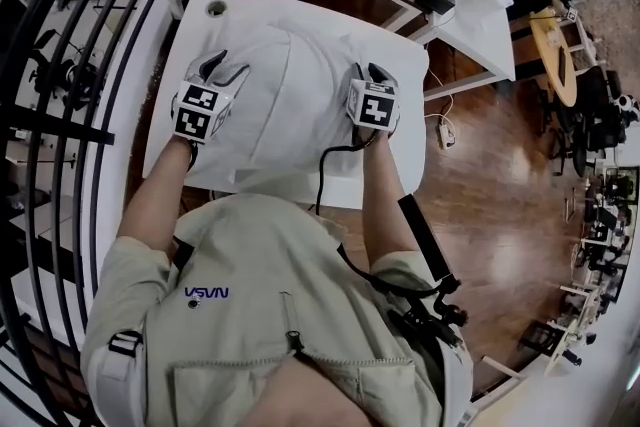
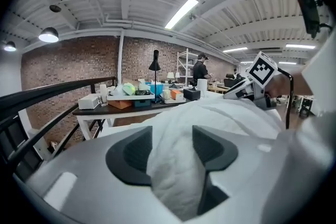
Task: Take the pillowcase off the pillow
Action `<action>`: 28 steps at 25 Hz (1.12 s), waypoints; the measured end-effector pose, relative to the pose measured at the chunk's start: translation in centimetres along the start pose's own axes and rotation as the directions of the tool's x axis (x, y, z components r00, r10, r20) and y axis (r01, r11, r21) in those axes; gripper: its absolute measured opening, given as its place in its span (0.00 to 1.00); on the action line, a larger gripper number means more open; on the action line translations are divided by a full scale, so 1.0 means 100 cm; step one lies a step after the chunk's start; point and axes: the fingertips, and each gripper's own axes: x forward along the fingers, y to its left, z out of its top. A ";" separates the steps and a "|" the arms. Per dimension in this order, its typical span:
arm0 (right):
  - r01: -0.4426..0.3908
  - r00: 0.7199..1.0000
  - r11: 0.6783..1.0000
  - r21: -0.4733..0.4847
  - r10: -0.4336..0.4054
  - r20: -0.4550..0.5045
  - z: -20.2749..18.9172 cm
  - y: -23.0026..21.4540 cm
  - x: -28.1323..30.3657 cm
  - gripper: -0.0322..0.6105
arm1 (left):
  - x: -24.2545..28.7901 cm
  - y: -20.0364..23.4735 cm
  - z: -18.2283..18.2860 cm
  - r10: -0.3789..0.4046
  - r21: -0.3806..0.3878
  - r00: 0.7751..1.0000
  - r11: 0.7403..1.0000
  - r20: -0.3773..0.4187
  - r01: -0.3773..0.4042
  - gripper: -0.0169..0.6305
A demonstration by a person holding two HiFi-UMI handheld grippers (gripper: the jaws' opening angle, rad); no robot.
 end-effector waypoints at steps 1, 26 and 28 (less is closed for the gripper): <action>-0.017 1.000 1.000 0.020 0.017 0.018 0.004 0.002 -0.005 0.27 | -0.006 0.001 0.001 -0.008 -0.008 1.000 1.000 0.002 0.008 0.45; -0.144 0.980 0.967 0.211 0.110 0.166 -0.073 0.090 -0.153 0.29 | -0.105 -0.089 -0.026 -0.053 -0.071 0.999 0.996 -0.003 0.052 0.48; -0.174 0.974 0.965 0.199 0.139 0.177 -0.081 0.100 -0.158 0.29 | -0.113 -0.099 -0.030 -0.024 -0.053 1.000 0.998 -0.018 0.023 0.48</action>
